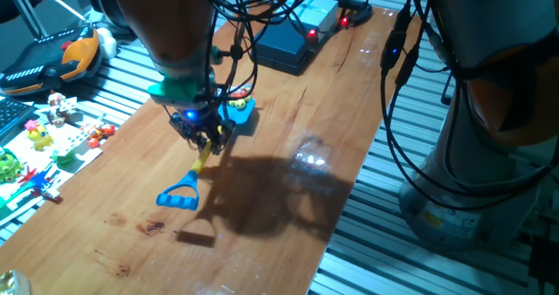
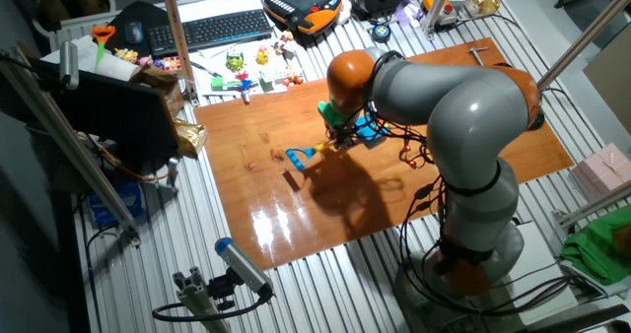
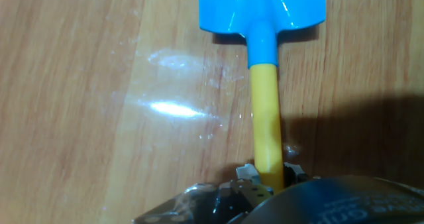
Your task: Use a shovel to scoop up an object
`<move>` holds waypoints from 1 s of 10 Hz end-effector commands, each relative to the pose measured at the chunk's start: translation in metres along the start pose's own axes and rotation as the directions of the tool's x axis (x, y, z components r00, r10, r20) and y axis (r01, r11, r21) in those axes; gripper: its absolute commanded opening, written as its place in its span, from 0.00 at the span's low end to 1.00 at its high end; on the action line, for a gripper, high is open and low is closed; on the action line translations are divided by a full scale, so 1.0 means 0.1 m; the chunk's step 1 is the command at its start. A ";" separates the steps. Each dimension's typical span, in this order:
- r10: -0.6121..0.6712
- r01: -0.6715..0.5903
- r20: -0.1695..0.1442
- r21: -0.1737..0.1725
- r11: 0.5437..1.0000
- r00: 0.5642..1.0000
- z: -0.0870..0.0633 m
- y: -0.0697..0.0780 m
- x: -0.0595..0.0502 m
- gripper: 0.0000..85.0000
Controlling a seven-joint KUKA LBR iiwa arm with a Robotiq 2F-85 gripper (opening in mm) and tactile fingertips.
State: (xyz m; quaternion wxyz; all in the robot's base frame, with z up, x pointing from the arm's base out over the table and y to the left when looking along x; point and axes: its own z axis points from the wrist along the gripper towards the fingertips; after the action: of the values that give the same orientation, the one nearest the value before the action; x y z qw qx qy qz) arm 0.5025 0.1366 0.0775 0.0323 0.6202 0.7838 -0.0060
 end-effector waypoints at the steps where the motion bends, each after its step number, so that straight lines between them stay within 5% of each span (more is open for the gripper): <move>1: 0.000 0.000 0.000 -0.002 1.000 1.000 0.03 -0.01 0.02 0.01; 8: 0.010 -0.010 -0.010 -0.015 1.000 1.000 0.21 0.00 0.10 0.01; 10: 0.010 -0.011 -0.017 -0.020 1.000 1.000 0.22 -0.01 0.11 0.10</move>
State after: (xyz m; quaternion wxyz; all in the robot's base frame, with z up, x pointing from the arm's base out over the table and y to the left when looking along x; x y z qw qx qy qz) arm 0.4999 0.1461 0.0549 0.0315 0.6241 0.7807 0.0073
